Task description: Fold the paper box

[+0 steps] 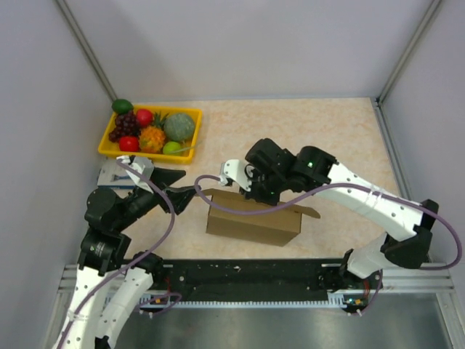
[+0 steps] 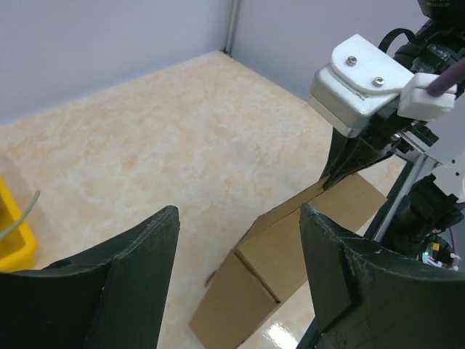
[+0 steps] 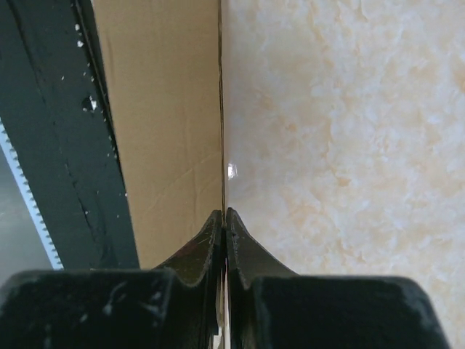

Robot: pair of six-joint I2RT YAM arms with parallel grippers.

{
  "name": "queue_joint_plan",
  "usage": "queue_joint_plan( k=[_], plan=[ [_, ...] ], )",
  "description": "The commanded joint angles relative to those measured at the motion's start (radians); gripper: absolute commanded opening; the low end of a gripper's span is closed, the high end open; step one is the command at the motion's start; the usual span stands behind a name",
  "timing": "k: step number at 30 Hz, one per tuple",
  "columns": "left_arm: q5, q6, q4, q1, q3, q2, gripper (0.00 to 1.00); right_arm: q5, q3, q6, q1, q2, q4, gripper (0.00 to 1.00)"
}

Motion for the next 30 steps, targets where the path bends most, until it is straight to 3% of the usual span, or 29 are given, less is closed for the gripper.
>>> queue_joint_plan(
  k=[1, 3, 7, 9, 11, 12, 15, 19, 20, 23, 28, 30],
  plan=[
    [-0.125, -0.042, -0.050, -0.002, -0.017, -0.038, 0.71, 0.024, 0.041, 0.001, -0.054, 0.069, 0.002, 0.00],
    [-0.137, -0.065, -0.009, -0.002, -0.049, -0.058, 0.67, 0.041, 0.045, -0.014, -0.066, 0.101, 0.005, 0.00],
    [-0.238, -0.189, 0.045, -0.002, -0.159, -0.040, 0.46, 0.044, 0.021, -0.063, -0.077, 0.124, 0.037, 0.00],
    [-0.190, -0.230, 0.147, 0.000, -0.224, -0.029, 0.58, 0.006, 0.005, -0.082, -0.102, 0.122, 0.060, 0.00],
    [-0.070, -0.217, 0.266, 0.000, -0.285, 0.000, 0.78, -0.039, -0.007, -0.090, -0.124, 0.118, 0.068, 0.00],
    [-0.023, -0.196, 0.307, 0.000, -0.284, 0.058, 0.82, -0.065, -0.010, -0.093, -0.130, 0.109, 0.072, 0.00],
    [0.123, -0.038, 0.227, 0.000, -0.208, 0.175, 0.84, -0.102, -0.025, -0.102, -0.149, 0.084, 0.083, 0.00],
    [0.102, 0.037, 0.180, 0.000, -0.164, 0.233, 0.82, -0.132, -0.030, -0.100, -0.164, 0.070, 0.091, 0.00],
    [0.151, 0.042, 0.211, -0.002, -0.173, 0.243, 0.82, -0.131, -0.030, -0.100, -0.164, 0.070, 0.092, 0.00],
    [0.148, 0.117, 0.154, -0.002, -0.135, 0.296, 0.68, -0.129, -0.034, -0.100, -0.166, 0.064, 0.095, 0.00],
    [0.110, 0.181, 0.103, -0.002, -0.081, 0.329, 0.62, -0.136, -0.039, -0.097, -0.166, 0.058, 0.099, 0.00],
    [0.140, 0.201, 0.091, -0.002, -0.057, 0.351, 0.53, -0.128, -0.036, -0.094, -0.166, 0.060, 0.097, 0.00]
  ],
)
